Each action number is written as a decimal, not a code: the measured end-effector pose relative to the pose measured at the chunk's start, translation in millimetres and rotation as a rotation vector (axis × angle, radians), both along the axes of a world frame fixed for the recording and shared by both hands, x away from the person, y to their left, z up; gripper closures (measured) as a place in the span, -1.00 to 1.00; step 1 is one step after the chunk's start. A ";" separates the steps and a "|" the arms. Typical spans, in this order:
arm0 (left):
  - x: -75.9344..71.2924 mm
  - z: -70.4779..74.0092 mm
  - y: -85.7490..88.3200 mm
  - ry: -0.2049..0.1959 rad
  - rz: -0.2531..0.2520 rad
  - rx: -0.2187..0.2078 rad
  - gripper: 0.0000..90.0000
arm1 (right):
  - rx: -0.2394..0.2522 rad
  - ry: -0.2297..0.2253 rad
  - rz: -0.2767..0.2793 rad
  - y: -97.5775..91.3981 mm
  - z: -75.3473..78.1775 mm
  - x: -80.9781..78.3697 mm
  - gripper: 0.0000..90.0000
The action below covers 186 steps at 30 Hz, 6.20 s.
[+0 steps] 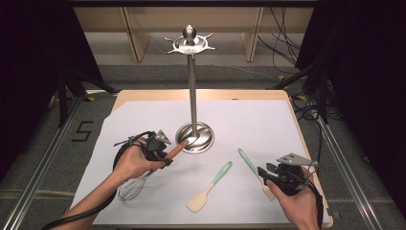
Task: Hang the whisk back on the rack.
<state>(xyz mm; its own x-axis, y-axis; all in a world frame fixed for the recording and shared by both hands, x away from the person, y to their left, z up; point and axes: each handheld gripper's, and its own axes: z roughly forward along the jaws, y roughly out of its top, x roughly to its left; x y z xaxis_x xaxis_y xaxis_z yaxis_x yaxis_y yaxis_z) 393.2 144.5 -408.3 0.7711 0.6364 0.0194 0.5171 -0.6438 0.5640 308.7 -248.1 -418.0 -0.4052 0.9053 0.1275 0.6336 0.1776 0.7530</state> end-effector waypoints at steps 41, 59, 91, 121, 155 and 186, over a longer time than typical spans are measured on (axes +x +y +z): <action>-28.3 39.2 -53.9 -0.363 0.011 -0.378 0.50 | 0.262 -0.196 0.235 126.6 73.3 51.1 0.21; -29.3 47.5 -61.7 -0.397 -0.040 -0.366 0.50 | 0.280 -0.208 0.229 139.0 87.0 59.6 0.51; -4.8 56.2 -38.6 -0.108 -0.476 -0.662 0.55 | 0.268 -0.213 0.682 117.8 112.2 57.9 0.66; 4.6 90.6 -32.6 -0.285 -0.219 -0.634 0.56 | 0.075 -0.410 0.274 73.5 87.0 32.7 0.17; 13.3 127.2 -39.3 -0.366 -0.105 -0.622 0.56 | 0.017 -0.297 0.126 47.8 31.8 17.5 0.38; 18.5 160.8 -40.8 -0.393 0.010 -0.624 0.56 | 0.036 -0.328 0.094 47.1 30.5 18.2 0.38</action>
